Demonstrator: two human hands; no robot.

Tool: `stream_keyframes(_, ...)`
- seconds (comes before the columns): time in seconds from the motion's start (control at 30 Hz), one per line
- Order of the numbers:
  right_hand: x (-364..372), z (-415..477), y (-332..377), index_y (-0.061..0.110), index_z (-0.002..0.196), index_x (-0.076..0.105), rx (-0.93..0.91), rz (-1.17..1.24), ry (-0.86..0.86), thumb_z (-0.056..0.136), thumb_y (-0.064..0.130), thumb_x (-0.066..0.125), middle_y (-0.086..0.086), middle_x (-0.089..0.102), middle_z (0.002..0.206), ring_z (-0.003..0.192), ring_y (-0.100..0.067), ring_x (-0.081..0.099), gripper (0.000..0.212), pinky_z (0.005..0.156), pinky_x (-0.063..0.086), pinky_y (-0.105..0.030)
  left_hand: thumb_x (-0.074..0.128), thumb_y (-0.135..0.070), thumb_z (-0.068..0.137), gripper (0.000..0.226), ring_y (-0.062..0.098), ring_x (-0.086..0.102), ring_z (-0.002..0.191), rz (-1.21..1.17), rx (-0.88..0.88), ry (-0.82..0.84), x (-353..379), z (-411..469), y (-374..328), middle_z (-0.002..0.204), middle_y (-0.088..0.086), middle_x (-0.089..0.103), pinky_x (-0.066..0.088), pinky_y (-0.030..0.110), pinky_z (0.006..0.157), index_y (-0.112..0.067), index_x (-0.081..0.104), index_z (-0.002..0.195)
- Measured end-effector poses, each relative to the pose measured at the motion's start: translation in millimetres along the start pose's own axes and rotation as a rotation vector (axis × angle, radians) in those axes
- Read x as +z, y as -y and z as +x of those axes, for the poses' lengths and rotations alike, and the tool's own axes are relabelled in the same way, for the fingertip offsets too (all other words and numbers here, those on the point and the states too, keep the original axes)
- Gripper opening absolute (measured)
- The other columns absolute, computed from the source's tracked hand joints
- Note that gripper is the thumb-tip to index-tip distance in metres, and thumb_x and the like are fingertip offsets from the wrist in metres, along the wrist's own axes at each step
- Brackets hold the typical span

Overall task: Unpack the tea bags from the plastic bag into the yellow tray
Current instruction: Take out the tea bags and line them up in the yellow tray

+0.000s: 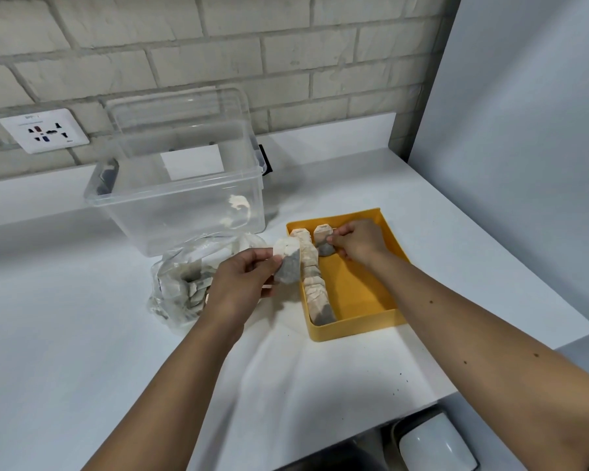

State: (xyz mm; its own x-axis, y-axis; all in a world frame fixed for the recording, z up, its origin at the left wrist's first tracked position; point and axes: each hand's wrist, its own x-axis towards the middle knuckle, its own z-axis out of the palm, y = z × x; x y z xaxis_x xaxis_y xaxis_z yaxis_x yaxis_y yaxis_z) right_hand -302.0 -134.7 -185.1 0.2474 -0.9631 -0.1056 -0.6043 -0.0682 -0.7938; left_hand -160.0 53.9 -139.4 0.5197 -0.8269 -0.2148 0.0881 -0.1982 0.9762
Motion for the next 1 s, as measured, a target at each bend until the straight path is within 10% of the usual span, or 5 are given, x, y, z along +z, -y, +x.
stream_keyframes(0.27,-26.5,-27.1,27.3,0.017,0.096,0.072,-0.073,0.096,-0.063,0.083,0.028,0.075,0.005,0.070,0.098,0.082,-0.008,0.060,0.017,0.075,0.051,-0.025,0.067,-0.014,0.092,0.006,0.014,0.067,0.072,-0.037,-0.026,0.003,1.7,-2.2,-7.1,0.085,0.001,0.072,0.058,0.027,0.068,-0.016,0.070,0.097)
stream_keyframes(0.47,-54.4,-74.8,70.9,0.008,0.102,0.074,-0.138,0.267,0.465,0.083,0.029,0.075,-0.005,0.074,0.087,0.066,-0.012,0.062,0.028,0.062,0.054,-0.023,0.066,-0.012,0.093,0.012,0.010,0.066,0.065,-0.098,0.022,0.018,15.2,-0.9,-28.5,0.085,0.004,0.070,0.057,0.026,0.065,-0.008,0.069,0.103)
stream_keyframes(0.7,-57.6,-38.8,43.0,0.010,0.091,0.073,-0.158,0.126,0.101,0.085,0.021,0.075,-0.006,0.070,0.079,0.067,-0.015,0.061,0.012,0.066,0.054,-0.028,0.066,-0.016,0.093,0.013,0.013,0.065,0.068,-0.052,0.064,-0.003,9.1,-1.5,-32.0,0.085,0.004,0.072,0.057,0.026,0.064,-0.010,0.073,0.102)
stream_keyframes(1.0,-20.3,-16.2,4.5,0.009,0.099,0.071,-0.101,-0.125,0.131,0.089,0.028,0.070,-0.001,0.066,0.083,0.082,-0.018,0.062,0.021,0.080,0.049,-0.031,0.067,-0.015,0.092,0.010,0.017,0.064,0.071,-0.002,0.031,-0.129,-31.7,-6.3,-9.9,0.086,0.007,0.072,0.056,0.028,0.066,-0.011,0.074,0.098)
